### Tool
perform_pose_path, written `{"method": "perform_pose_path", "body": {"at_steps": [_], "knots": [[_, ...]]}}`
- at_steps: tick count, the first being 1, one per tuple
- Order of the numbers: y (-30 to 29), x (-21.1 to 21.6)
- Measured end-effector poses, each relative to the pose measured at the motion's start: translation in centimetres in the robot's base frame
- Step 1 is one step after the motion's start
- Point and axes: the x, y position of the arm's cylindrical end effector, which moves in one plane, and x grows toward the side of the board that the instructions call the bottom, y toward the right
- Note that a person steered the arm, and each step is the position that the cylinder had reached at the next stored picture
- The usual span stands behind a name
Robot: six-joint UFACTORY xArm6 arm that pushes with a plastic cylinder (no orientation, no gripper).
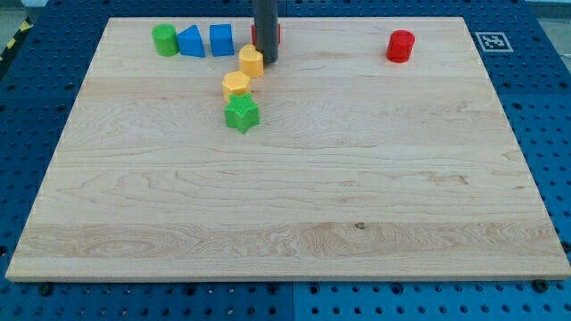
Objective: Push the yellow heart closer to the hexagon
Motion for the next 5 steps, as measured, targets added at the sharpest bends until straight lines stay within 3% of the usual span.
{"method": "perform_pose_path", "body": {"at_steps": [3, 5], "knots": [[-2.6, 0.0], [2.1, 0.4]]}}
